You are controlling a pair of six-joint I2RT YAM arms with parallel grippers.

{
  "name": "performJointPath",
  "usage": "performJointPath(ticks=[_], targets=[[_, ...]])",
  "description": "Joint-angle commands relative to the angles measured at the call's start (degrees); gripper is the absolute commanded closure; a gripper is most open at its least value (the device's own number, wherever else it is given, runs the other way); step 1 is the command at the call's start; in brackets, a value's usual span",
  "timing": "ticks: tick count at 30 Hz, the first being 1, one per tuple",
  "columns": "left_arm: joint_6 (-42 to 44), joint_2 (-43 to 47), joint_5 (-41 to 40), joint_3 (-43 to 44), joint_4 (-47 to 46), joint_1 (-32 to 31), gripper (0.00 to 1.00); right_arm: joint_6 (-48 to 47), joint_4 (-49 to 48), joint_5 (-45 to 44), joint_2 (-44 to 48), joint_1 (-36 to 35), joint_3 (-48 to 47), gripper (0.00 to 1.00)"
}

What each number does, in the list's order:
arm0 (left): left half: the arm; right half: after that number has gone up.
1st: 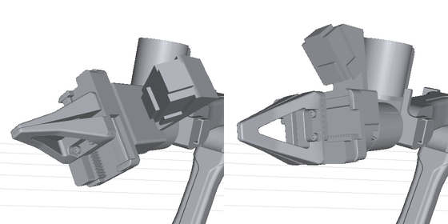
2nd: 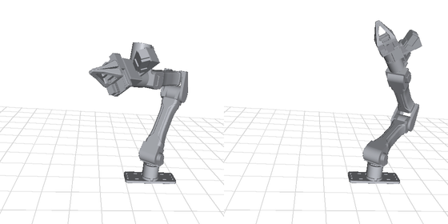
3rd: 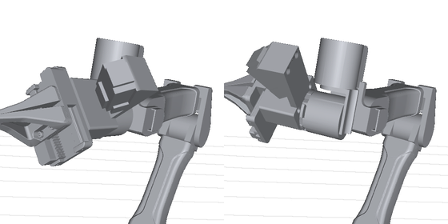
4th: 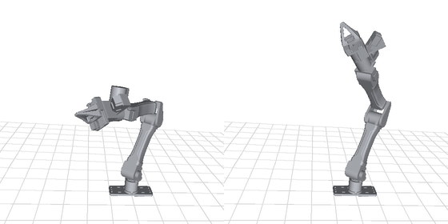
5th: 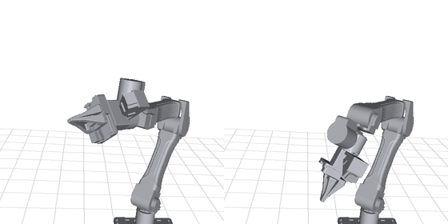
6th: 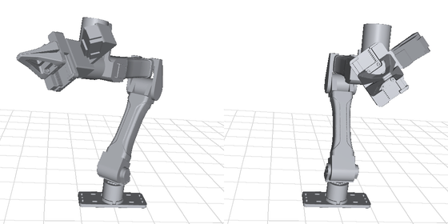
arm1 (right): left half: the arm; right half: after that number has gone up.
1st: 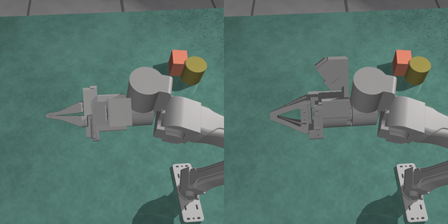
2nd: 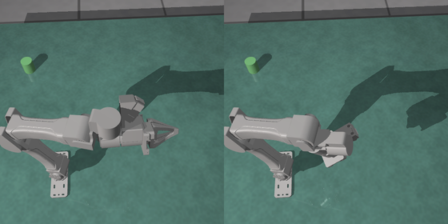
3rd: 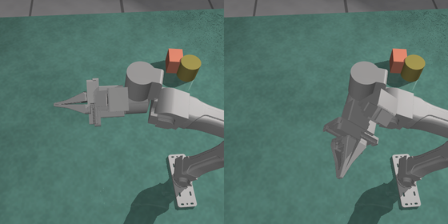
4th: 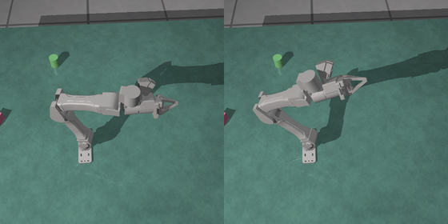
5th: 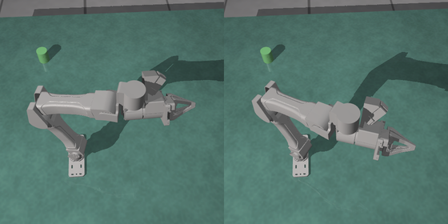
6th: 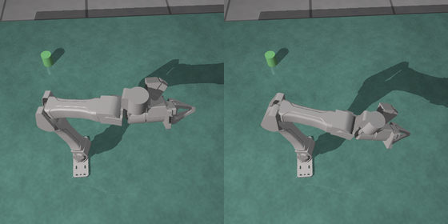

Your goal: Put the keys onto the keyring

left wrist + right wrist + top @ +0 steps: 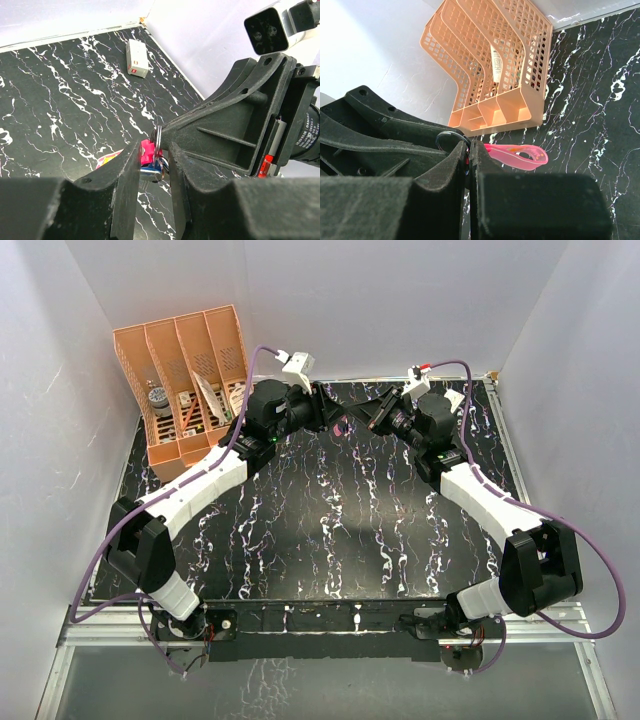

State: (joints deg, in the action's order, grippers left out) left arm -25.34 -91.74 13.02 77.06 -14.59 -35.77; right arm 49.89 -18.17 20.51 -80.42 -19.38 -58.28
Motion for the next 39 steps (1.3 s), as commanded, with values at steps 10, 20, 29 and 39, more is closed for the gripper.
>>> performJointPath(ticks=[10, 20, 29, 39], targets=[[0.47, 0.54, -1.05, 2.22, -2.42, -0.27, 0.8, 0.43, -3.87, 0.25, 0.79, 0.22, -1.92, 1.0], [0.12, 0.33, -1.35, 2.4, -2.79, -0.27, 1.0, 0.17, -3.8, 0.27, 0.97, 0.22, -1.66, 1.0], [0.93, 0.32, -2.7, 5.42, 3.47, -0.33, 1.0, -7.15, 0.76, -2.75, 3.19, 1.8, -3.52, 0.51], [4.34, -3.74, -0.41, 18.64, 21.34, -0.27, 1.0, -25.6, 1.82, 1.31, 9.38, 3.04, -2.03, 0.28]])
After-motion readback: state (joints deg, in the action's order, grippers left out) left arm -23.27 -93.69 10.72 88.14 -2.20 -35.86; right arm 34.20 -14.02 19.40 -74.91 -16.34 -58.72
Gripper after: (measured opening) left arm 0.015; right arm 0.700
